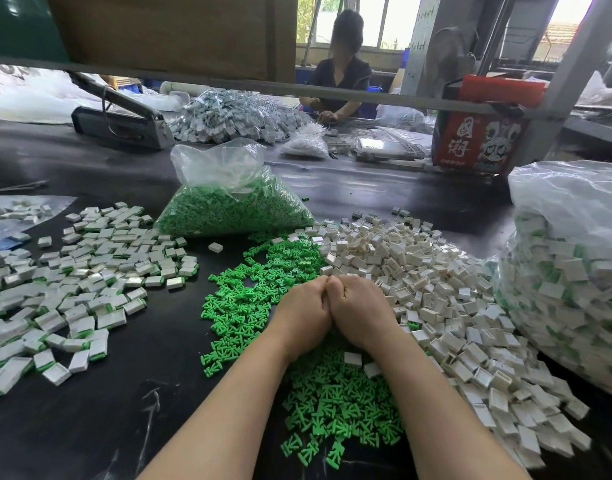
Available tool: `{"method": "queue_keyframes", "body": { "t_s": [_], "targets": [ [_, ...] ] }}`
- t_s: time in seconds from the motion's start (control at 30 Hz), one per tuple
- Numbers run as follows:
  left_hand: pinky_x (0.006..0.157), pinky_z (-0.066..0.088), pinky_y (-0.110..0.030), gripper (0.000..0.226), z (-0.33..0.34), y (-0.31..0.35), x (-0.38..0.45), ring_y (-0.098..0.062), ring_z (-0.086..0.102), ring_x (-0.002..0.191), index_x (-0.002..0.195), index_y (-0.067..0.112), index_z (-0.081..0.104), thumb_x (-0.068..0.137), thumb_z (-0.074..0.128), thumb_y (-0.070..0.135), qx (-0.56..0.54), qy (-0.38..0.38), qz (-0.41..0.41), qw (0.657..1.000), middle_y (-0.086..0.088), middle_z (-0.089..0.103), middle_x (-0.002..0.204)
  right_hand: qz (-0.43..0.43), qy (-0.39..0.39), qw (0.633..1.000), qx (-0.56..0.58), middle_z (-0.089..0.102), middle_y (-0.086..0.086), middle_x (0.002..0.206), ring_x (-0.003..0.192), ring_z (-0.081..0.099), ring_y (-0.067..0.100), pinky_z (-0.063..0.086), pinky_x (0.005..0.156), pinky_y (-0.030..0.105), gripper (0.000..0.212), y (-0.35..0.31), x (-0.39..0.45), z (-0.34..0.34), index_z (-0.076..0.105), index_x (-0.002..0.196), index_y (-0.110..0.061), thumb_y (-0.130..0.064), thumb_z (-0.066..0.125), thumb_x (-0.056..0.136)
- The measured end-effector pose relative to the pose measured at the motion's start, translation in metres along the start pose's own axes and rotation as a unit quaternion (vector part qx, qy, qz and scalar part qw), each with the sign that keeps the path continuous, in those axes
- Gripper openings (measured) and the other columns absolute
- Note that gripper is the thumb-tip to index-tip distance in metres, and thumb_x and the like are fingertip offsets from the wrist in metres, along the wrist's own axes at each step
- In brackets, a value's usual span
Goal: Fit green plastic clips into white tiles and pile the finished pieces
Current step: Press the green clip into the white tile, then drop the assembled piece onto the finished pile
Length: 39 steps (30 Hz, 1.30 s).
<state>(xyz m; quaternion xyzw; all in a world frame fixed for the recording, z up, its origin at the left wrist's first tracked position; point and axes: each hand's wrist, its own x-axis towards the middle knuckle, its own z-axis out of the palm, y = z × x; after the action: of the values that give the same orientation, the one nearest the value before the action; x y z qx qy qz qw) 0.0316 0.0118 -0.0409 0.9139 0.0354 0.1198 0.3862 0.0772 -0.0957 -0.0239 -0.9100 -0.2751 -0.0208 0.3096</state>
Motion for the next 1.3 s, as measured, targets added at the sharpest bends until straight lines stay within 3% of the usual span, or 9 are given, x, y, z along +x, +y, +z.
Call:
{"method": "queue_keyframes", "body": {
  "t_s": [0.2, 0.33, 0.43, 0.6, 0.7, 0.8, 1.03, 1.13, 1.3],
  "targets": [
    [0.071, 0.044, -0.033, 0.022, -0.002, 0.0, 0.001, -0.021, 0.06, 0.081, 0.092, 0.025, 0.053, 0.105, 0.035, 0.028, -0.005, 0.008, 0.007, 1.0, -0.002, 0.067, 0.091, -0.004, 0.011, 1.0, 0.02, 0.064, 0.009, 0.08, 0.077, 0.057, 0.024, 0.047, 0.076, 0.041, 0.039, -0.001, -0.002, 0.001, 0.055, 0.075, -0.017, -0.03, 0.031, 0.103],
    [0.056, 0.031, -0.028, 0.025, -0.008, -0.005, 0.002, -0.011, 0.051, 0.063, 0.083, 0.027, 0.048, 0.106, 0.038, 0.033, 0.018, 0.056, 0.023, 0.998, 0.01, 0.053, 0.069, 0.034, 0.024, 0.98, 0.194, 0.055, 0.006, 0.067, 0.063, 0.05, 0.023, 0.048, 0.069, 0.051, 0.044, -0.004, 0.002, -0.003, 0.059, 0.076, -0.013, -0.026, 0.029, 0.106],
    [0.051, 0.031, -0.019, 0.023, -0.01, -0.007, 0.002, -0.005, 0.052, 0.058, 0.084, 0.022, 0.057, 0.104, 0.047, 0.03, -0.013, 0.102, 0.046, 0.994, 0.011, 0.055, 0.065, 0.07, 0.056, 0.95, 0.298, 0.057, 0.007, 0.069, 0.06, 0.052, 0.016, 0.048, 0.054, 0.034, 0.038, -0.002, 0.005, -0.006, 0.065, 0.105, -0.009, -0.023, 0.029, 0.106],
    [0.048, 0.038, -0.018, 0.02, -0.013, -0.005, 0.001, -0.004, 0.054, 0.053, 0.091, 0.018, 0.068, 0.102, 0.053, 0.026, -0.026, 0.136, 0.062, 0.988, 0.008, 0.06, 0.062, 0.095, 0.059, 0.927, 0.358, 0.055, 0.001, 0.057, 0.049, 0.048, 0.009, 0.04, 0.055, 0.028, 0.03, 0.002, 0.007, -0.008, 0.064, 0.093, -0.007, -0.02, 0.04, 0.103],
    [0.052, 0.052, -0.03, 0.022, -0.015, -0.007, 0.002, -0.012, 0.061, 0.052, 0.113, 0.011, 0.07, 0.1, 0.055, 0.022, -0.082, 0.134, 0.016, 0.987, 0.001, 0.069, 0.074, 0.082, 0.073, 0.941, 0.321, 0.059, 0.0, 0.062, 0.05, 0.051, 0.006, 0.043, 0.053, 0.022, 0.015, 0.013, 0.008, -0.015, 0.065, 0.089, -0.009, -0.012, 0.052, 0.098],
    [0.043, 0.038, -0.015, 0.029, -0.018, -0.011, 0.005, -0.001, 0.046, 0.042, 0.126, 0.009, 0.064, 0.099, 0.058, 0.016, -0.181, 0.167, -0.025, 0.969, 0.004, 0.067, 0.074, 0.049, 0.093, 0.963, 0.248, 0.063, 0.0, 0.07, 0.05, 0.051, 0.002, 0.043, 0.048, 0.017, 0.009, 0.021, 0.01, -0.02, 0.066, 0.089, -0.014, -0.011, 0.059, 0.094],
    [0.049, 0.041, -0.014, 0.021, -0.022, -0.013, 0.007, -0.004, 0.049, 0.051, 0.115, 0.012, 0.069, 0.098, 0.056, 0.009, -0.25, 0.166, -0.066, 0.952, 0.002, 0.066, 0.073, -0.05, -0.074, 0.995, -0.049, 0.062, -0.017, 0.085, 0.072, 0.056, -0.001, 0.047, 0.068, 0.02, 0.022, 0.003, 0.005, -0.016, 0.073, 0.101, -0.033, -0.037, 0.077, 0.079],
    [0.046, 0.039, -0.016, 0.019, -0.022, -0.011, 0.006, -0.005, 0.047, 0.047, 0.096, 0.021, 0.069, 0.099, 0.053, 0.011, -0.258, 0.142, -0.078, 0.952, 0.0, 0.066, 0.07, -0.043, -0.061, 0.993, -0.086, 0.069, -0.011, 0.09, 0.081, 0.061, 0.007, 0.054, 0.08, 0.03, 0.012, -0.001, 0.004, -0.014, 0.075, 0.095, -0.032, -0.029, 0.071, 0.083],
    [0.047, 0.043, -0.016, 0.021, -0.024, -0.008, 0.007, -0.003, 0.05, 0.05, 0.109, 0.014, 0.067, 0.103, 0.048, 0.02, -0.366, 0.11, -0.113, 0.917, -0.003, 0.067, 0.076, -0.043, -0.063, 0.99, -0.119, 0.07, -0.008, 0.094, 0.087, 0.063, 0.012, 0.054, 0.084, 0.031, 0.017, 0.0, 0.005, -0.013, 0.068, 0.096, -0.028, -0.036, 0.074, 0.082]
  ]
}}
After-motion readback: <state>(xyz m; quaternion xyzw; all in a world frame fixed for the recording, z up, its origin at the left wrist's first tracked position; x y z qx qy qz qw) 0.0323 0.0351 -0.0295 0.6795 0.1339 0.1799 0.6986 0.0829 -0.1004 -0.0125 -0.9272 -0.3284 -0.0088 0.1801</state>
